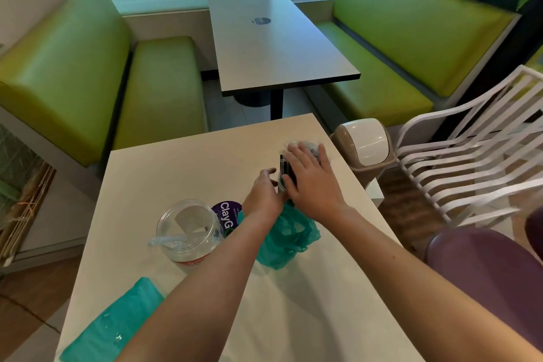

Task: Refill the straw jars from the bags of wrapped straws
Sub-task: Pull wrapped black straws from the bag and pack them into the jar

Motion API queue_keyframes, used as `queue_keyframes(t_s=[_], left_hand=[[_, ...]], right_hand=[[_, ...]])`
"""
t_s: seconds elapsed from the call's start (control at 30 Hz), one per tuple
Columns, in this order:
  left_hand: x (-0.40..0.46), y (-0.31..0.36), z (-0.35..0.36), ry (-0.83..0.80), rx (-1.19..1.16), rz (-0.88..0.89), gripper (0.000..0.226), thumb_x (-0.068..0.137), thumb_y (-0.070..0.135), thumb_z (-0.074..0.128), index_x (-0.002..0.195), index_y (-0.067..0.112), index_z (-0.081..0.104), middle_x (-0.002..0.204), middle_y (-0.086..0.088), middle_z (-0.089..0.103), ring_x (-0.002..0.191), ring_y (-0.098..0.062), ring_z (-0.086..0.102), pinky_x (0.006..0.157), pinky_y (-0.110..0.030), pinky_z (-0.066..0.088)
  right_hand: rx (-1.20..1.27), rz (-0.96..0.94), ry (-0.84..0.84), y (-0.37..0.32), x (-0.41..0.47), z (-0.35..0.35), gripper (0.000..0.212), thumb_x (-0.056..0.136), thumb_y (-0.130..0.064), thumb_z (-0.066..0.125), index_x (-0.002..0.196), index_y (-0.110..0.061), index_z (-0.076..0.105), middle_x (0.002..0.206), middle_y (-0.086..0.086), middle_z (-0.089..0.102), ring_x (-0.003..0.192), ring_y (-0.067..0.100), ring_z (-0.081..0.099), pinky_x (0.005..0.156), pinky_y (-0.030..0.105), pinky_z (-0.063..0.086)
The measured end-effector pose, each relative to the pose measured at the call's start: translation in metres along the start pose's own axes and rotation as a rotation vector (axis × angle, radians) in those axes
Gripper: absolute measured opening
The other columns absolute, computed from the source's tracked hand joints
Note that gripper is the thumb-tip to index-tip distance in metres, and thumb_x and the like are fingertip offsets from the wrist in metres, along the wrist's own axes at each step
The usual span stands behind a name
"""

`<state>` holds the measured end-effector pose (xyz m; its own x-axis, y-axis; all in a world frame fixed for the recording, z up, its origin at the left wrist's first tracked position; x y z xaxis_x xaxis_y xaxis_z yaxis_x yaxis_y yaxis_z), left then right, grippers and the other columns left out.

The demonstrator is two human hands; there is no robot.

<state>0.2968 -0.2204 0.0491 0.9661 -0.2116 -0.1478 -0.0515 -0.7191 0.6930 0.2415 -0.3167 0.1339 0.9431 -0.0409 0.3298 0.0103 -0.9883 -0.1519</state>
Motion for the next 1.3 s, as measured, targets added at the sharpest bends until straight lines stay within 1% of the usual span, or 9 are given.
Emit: queue_keyframes(t_s=[0.07, 0.17, 0.43, 0.7, 0.8, 1.0, 1.1, 1.2, 1.3], left_hand=[[0.001, 0.002, 0.003, -0.024, 0.032, 0.025, 0.059, 0.091, 0.038, 0.064, 0.143, 0.031, 0.038, 0.129, 0.005, 0.057, 0.113, -0.02, 0.058, 0.081, -0.036, 0.049], [0.003, 0.003, 0.006, -0.045, 0.071, 0.036, 0.051, 0.09, 0.043, 0.064, 0.137, 0.036, 0.046, 0.126, 0.005, 0.056, 0.111, -0.019, 0.058, 0.083, -0.04, 0.053], [0.003, 0.005, 0.003, -0.04, 0.097, 0.056, 0.057, 0.09, 0.043, 0.064, 0.142, 0.036, 0.043, 0.127, 0.005, 0.056, 0.113, -0.017, 0.057, 0.083, -0.037, 0.052], [0.001, 0.007, 0.002, -0.055, 0.109, 0.058, 0.058, 0.09, 0.044, 0.063, 0.143, 0.035, 0.042, 0.127, 0.005, 0.055, 0.112, -0.017, 0.057, 0.083, -0.036, 0.051], [0.0, 0.008, 0.003, -0.057, 0.11, 0.063, 0.056, 0.09, 0.045, 0.063, 0.142, 0.037, 0.043, 0.126, 0.005, 0.056, 0.11, -0.018, 0.058, 0.085, -0.04, 0.052], [-0.002, 0.009, 0.001, -0.053, 0.109, 0.066, 0.053, 0.091, 0.043, 0.063, 0.14, 0.036, 0.045, 0.125, 0.005, 0.056, 0.11, -0.019, 0.058, 0.085, -0.038, 0.051], [-0.004, 0.011, 0.0, -0.052, 0.103, 0.067, 0.048, 0.093, 0.037, 0.061, 0.138, 0.034, 0.047, 0.126, 0.003, 0.056, 0.113, -0.02, 0.056, 0.088, -0.04, 0.05], [-0.005, 0.011, -0.001, -0.064, 0.111, 0.066, 0.045, 0.093, 0.037, 0.06, 0.136, 0.034, 0.049, 0.126, 0.003, 0.055, 0.113, -0.021, 0.056, 0.086, -0.038, 0.049], [-0.005, 0.012, -0.002, -0.081, 0.063, 0.067, 0.052, 0.091, 0.037, 0.063, 0.141, 0.034, 0.046, 0.128, 0.005, 0.058, 0.113, -0.019, 0.056, 0.086, -0.036, 0.048]], right_hand=[[-0.013, 0.073, 0.082, 0.009, 0.01, -0.016, 0.056, 0.091, -0.051, 0.052, 0.142, -0.031, 0.04, 0.154, 0.002, 0.033, 0.147, 0.027, 0.019, 0.118, 0.055, 0.004], [0.008, 0.23, -0.08, 0.024, 0.023, -0.005, 0.063, 0.083, -0.061, 0.061, 0.139, -0.049, 0.035, 0.157, 0.0, 0.017, 0.146, 0.034, 0.013, 0.107, 0.066, 0.024], [0.225, 0.14, -0.14, 0.024, 0.031, 0.005, 0.036, 0.086, -0.013, 0.067, 0.119, -0.025, 0.059, 0.138, -0.001, 0.046, 0.118, 0.028, 0.045, 0.085, 0.042, 0.053], [0.274, 0.052, 0.05, 0.028, 0.031, -0.027, 0.035, 0.102, -0.024, 0.044, 0.135, -0.02, 0.057, 0.141, -0.001, 0.054, 0.133, 0.018, 0.043, 0.106, 0.037, 0.042], [0.203, 0.011, -0.1, 0.022, 0.015, 0.0, 0.046, 0.105, -0.029, 0.032, 0.149, -0.018, 0.036, 0.156, 0.0, 0.034, 0.146, 0.015, 0.024, 0.121, 0.032, 0.014], [0.1, -0.032, 0.005, 0.002, 0.017, -0.009, 0.048, 0.104, -0.034, 0.033, 0.15, -0.02, 0.034, 0.158, 0.0, 0.03, 0.148, 0.016, 0.019, 0.123, 0.038, 0.006], [-0.067, -0.077, -0.134, -0.007, 0.005, 0.015, 0.067, 0.1, -0.031, 0.047, 0.155, -0.032, 0.009, 0.163, -0.001, 0.01, 0.151, 0.021, 0.002, 0.121, 0.047, -0.005], [-0.062, -0.013, -0.104, -0.004, 0.004, 0.01, 0.063, 0.105, -0.035, 0.031, 0.155, -0.03, -0.008, 0.163, -0.003, 0.004, 0.15, 0.019, -0.006, 0.12, 0.046, -0.012], [-0.151, 0.014, -0.079, 0.001, 0.001, 0.005, 0.058, 0.105, -0.037, 0.027, 0.156, -0.016, 0.005, 0.164, 0.004, 0.0, 0.15, 0.024, -0.007, 0.12, 0.045, -0.012]])
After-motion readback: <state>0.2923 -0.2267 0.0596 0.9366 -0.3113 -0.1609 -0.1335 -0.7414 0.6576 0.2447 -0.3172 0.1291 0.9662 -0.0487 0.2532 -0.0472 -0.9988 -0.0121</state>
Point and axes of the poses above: each hand's wrist, its own x-axis towards the middle knuckle, its own z-axis out of the palm, y = z × x, the point moved 10 cm from there along x, towards the middle knuckle
